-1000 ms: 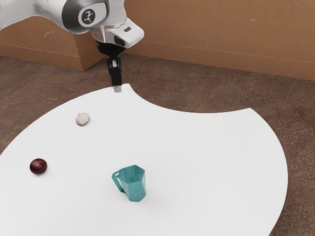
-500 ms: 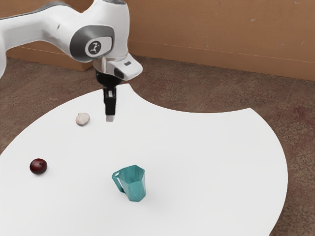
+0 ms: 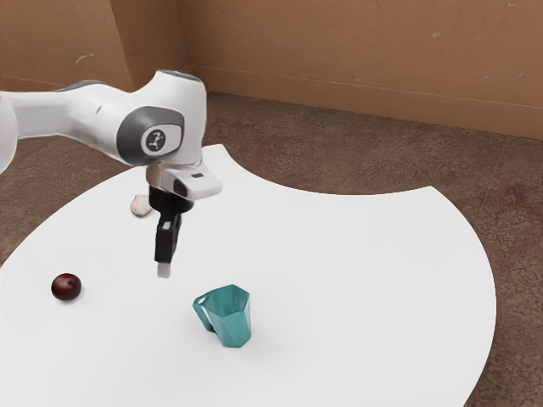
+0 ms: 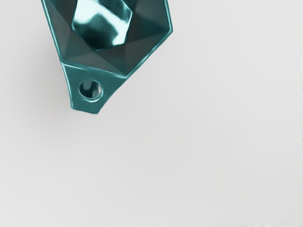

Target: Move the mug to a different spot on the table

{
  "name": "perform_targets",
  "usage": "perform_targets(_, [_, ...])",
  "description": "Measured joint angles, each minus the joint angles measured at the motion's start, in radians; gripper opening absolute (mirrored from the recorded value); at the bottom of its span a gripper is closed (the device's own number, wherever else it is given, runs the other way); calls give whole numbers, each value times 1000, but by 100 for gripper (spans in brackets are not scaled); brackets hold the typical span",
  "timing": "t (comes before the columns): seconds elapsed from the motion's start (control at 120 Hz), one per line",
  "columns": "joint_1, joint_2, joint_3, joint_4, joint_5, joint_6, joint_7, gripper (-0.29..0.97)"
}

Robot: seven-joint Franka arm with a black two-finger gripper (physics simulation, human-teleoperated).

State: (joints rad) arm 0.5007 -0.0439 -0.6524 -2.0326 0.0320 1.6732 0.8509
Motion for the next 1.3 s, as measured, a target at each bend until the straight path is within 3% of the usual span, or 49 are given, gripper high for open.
perform_targets(0.433, [20, 113, 3, -142, -119, 262, 201, 68])
perform_targets(0.767, [58, 244, 4, -148, -143, 410, 292, 67])
perform_targets(1.142, [60, 268, 3, -174, -153, 490, 349, 15])
perform_targets(1.3, [63, 282, 3, -186, -151, 531, 360, 7])
